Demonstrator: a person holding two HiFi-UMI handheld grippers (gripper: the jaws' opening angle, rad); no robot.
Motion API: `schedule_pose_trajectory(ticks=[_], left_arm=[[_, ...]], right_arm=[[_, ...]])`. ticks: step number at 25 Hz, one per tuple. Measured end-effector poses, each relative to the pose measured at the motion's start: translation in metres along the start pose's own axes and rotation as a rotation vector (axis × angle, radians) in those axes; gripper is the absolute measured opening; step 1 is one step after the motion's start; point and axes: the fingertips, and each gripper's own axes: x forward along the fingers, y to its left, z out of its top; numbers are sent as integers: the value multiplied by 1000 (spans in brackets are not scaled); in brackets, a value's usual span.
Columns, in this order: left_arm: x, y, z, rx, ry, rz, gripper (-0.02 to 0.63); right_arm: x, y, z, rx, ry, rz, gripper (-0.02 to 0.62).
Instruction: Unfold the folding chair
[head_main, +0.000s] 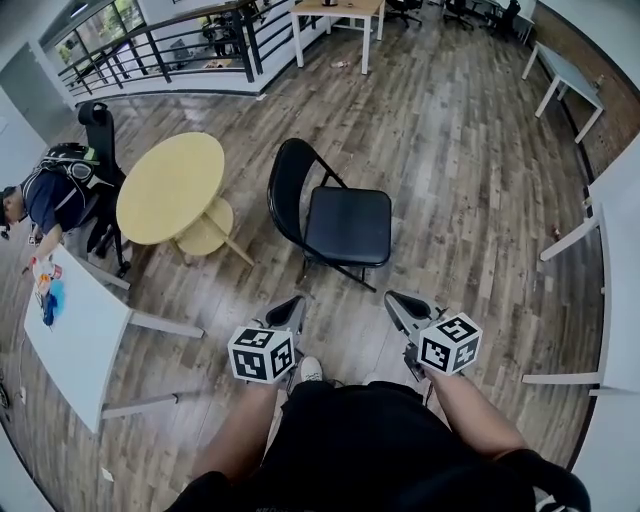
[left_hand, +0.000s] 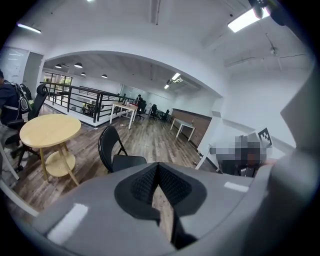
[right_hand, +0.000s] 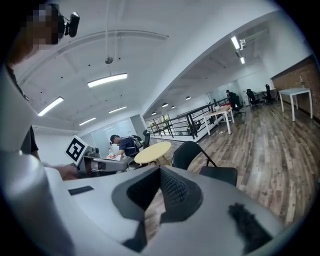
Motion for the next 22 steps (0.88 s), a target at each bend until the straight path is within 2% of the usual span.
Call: schedule_pose_trajectory(ticks=[6, 22], left_arm=[[-2, -20, 0, 16, -10, 6, 8], [4, -16, 16, 31, -23, 20, 8]], right_arm=[[-10, -7, -3, -6, -3, 13, 5], [-4, -16, 3, 1, -21, 27, 5]])
